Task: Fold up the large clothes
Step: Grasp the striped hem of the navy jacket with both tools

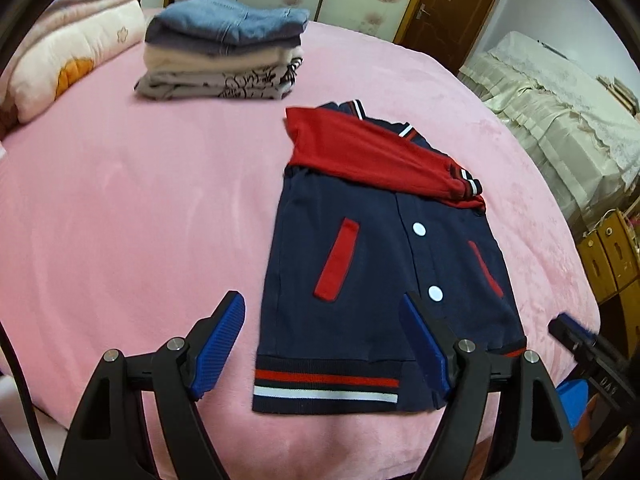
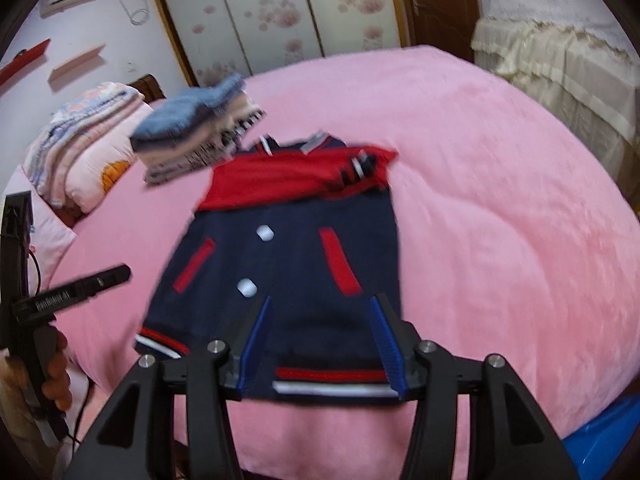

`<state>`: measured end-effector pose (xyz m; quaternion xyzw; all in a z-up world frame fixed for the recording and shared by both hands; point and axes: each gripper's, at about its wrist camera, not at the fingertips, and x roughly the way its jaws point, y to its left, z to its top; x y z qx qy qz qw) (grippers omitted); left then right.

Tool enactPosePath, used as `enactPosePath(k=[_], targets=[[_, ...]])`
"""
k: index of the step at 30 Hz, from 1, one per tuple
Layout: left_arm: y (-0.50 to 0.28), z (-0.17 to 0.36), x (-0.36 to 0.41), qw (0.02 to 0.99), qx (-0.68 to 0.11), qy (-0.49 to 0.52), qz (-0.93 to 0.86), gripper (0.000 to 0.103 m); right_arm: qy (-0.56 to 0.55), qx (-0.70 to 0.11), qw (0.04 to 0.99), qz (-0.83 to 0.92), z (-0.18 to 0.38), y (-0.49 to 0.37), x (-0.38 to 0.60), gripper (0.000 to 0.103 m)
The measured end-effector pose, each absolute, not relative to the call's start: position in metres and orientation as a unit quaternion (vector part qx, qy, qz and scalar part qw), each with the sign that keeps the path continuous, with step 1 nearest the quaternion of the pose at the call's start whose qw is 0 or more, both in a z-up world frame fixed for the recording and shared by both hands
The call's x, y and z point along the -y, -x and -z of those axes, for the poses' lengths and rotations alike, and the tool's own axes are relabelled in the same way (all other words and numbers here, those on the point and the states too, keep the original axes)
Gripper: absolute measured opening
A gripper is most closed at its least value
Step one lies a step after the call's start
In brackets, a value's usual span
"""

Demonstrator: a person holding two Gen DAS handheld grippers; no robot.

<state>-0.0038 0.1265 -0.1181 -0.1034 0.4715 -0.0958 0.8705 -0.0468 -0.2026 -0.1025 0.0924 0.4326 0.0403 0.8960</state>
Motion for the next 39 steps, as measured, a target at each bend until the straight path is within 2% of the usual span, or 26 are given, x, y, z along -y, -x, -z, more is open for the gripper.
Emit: enactPosePath(k=[10, 18, 20, 27, 29, 30, 32, 33, 34, 35, 39], targets=[[0.01, 0.184, -0.156, 0.836, -0.513, 0.168, 0.096, 0.078, -0.145, -0.473, 0.868, -0.044, 0.159, 0.06, 0.237, 0.051], [0.019, 0.193, -0.165, 0.827, -0.505, 0.197, 0.147, 0.076, -0.144, -0.477, 0.864, -0.071, 0.174, 0.055, 0.235, 0.05], [0.021, 0.195, -0.166, 0.823, -0.505, 0.206, 0.159, 0.073, -0.138, -0.477, 0.864, -0.083, 0.174, 0.055, 0.231, 0.042], [0.021, 0.198, -0.159, 0.817, -0.51, 0.199, 0.18, 0.072, -0.149, -0.482, 0.859, -0.087, 0.181, 0.053, 0.233, 0.042], [0.02, 0.199, -0.153, 0.815, -0.513, 0.196, 0.187, 0.061, -0.151, -0.485, 0.857, -0.088, 0.184, 0.052, 0.234, 0.042], [0.019, 0.2, -0.15, 0.812, -0.516, 0.196, 0.189, 0.052, -0.149, -0.486, 0.857, -0.087, 0.185, 0.05, 0.233, 0.043], [0.018, 0.201, -0.146, 0.812, -0.521, 0.187, 0.185, 0.044, -0.146, -0.486, 0.857, -0.086, 0.185, 0.05, 0.231, 0.042], [0.018, 0.201, -0.146, 0.812, -0.52, 0.187, 0.188, 0.03, -0.144, -0.485, 0.858, -0.087, 0.185, 0.051, 0.23, 0.042], [0.018, 0.201, -0.145, 0.805, -0.523, 0.196, 0.198, 0.015, -0.145, -0.485, 0.858, -0.089, 0.185, 0.051, 0.23, 0.031], [0.017, 0.202, -0.144, 0.8, -0.527, 0.203, 0.203, 0.012, -0.149, -0.486, 0.856, -0.096, 0.185, 0.051, 0.23, 0.02], [0.017, 0.196, -0.134, 0.804, -0.532, 0.186, 0.188, 0.01, -0.151, -0.486, 0.855, -0.101, 0.179, 0.05, 0.231, 0.012]])
